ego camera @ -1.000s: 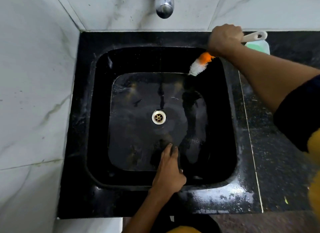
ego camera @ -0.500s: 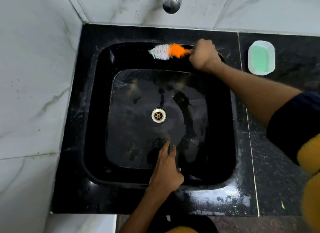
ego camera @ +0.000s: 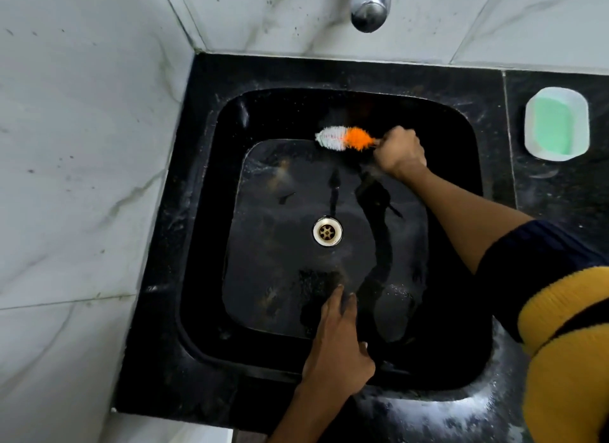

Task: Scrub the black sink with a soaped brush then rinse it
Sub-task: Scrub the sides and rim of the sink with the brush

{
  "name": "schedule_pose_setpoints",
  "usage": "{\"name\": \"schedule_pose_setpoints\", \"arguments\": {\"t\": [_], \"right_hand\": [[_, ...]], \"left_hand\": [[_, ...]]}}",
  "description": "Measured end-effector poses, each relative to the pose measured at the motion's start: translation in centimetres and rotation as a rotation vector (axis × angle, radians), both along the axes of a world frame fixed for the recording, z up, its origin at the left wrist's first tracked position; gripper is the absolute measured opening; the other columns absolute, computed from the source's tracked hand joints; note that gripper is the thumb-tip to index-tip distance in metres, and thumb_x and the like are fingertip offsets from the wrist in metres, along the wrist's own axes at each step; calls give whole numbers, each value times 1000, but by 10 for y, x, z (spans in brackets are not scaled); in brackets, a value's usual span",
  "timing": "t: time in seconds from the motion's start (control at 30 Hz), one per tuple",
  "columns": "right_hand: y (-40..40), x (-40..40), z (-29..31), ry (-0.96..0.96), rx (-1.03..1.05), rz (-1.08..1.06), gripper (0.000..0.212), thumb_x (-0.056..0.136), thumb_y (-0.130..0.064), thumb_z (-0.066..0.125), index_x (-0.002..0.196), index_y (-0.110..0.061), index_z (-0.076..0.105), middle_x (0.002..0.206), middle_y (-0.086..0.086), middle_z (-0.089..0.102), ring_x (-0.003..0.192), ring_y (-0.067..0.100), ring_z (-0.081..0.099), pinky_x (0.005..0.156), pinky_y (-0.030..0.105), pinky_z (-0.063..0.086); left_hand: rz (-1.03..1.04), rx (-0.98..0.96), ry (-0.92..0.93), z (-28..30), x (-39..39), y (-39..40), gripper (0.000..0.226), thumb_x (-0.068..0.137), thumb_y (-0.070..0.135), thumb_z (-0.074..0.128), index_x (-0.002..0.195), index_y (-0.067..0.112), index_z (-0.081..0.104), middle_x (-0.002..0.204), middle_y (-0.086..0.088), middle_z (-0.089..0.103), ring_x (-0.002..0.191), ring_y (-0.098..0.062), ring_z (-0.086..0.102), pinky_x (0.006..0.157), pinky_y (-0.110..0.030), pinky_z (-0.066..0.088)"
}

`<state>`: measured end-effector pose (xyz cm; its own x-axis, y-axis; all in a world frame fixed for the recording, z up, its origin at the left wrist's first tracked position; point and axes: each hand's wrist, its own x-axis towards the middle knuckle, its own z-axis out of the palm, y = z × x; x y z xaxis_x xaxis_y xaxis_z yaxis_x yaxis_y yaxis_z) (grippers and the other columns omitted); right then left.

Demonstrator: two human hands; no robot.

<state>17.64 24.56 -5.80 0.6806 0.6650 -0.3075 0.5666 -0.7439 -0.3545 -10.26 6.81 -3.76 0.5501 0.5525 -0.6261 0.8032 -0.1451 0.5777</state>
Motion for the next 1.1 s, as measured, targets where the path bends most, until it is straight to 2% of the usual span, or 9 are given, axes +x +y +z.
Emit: {"name": "schedule_pose_setpoints", "arguments": {"t": [0.17, 0.3, 0.37, 0.5, 0.63, 0.7, 0.87, 1.0, 1.1], "right_hand": [[48, -30, 1, 90, 252, 89, 18, 86, -25, 51, 83, -15, 66, 92, 14, 66, 86, 37, 63, 69, 35, 51], [60, -48, -7, 125, 72, 137, 27, 82, -28, 58, 101, -13, 69, 104, 15, 65, 95, 35, 63, 77, 36, 51], [65, -51, -5, 129, 127, 129, 25, 84, -28, 56, 101, -14, 70, 104, 16, 64, 95, 36, 62, 74, 34, 49], [38, -35, -13, 151, 252, -53, 21, 86, -29, 52, 89, -17, 69, 92, 13, 66, 89, 35, 63, 66, 30, 44], [-4, -14, -19, 193, 111, -320, 36, 81, -42, 59, 100, -14, 72, 105, 11, 69, 99, 33, 64, 79, 32, 48], [-8, -3, -10, 155, 152, -380, 37, 82, -43, 62, 99, -13, 73, 104, 11, 70, 100, 31, 65, 80, 30, 48], [-34, 1, -9, 313, 191, -676, 31, 75, -35, 69, 92, -9, 71, 97, 1, 70, 87, 20, 66, 63, 23, 44], [-39, -6, 1, 418, 229, -807, 4, 80, -18, 64, 82, -15, 65, 76, -2, 61, 54, 10, 54, 37, 16, 32], [-42, -15, -5, 839, 535, -1043, 28, 88, -3, 43, 63, -13, 52, 47, -1, 51, 28, 6, 42, 32, 12, 26]], "left_hand": [[4, 7, 11, 2, 1, 4, 79, 95, 25, 55, 157, 26, 6, 161, 16, -16, 150, -11, -8, 110, -17, 2], [23, 20, -2, 4, 0, 5, 78, 95, 25, 54, 158, 24, 7, 161, 16, -15, 150, -10, -8, 111, -16, 1], [36, 13, -8, 4, 0, 6, 78, 95, 24, 54, 157, 23, 8, 161, 18, -15, 150, -10, -8, 113, -18, 4], [54, -2, -19, 2, -1, 5, 79, 94, 22, 55, 158, 23, 8, 161, 17, -15, 150, -10, -8, 116, -20, 7], [71, 9, -43, 2, -1, 3, 80, 92, 22, 56, 157, 22, 10, 161, 16, -14, 150, -9, -6, 113, -15, 5], [76, -1, -48, 1, -1, 2, 81, 92, 22, 57, 157, 23, 9, 161, 17, -14, 150, -8, -7, 113, -15, 6], [66, -19, -42, -5, -1, 1, 82, 93, 23, 59, 158, 24, 9, 160, 20, -16, 151, -9, -7, 118, -20, 13], [46, -6, -41, -6, -1, 1, 83, 92, 24, 61, 158, 22, 10, 161, 18, -14, 151, -10, -6, 118, -19, 10], [54, 15, -49, -9, -2, -1, 83, 90, 23, 61, 158, 21, 12, 161, 17, -12, 151, -10, -4, 116, -16, 8]]}}
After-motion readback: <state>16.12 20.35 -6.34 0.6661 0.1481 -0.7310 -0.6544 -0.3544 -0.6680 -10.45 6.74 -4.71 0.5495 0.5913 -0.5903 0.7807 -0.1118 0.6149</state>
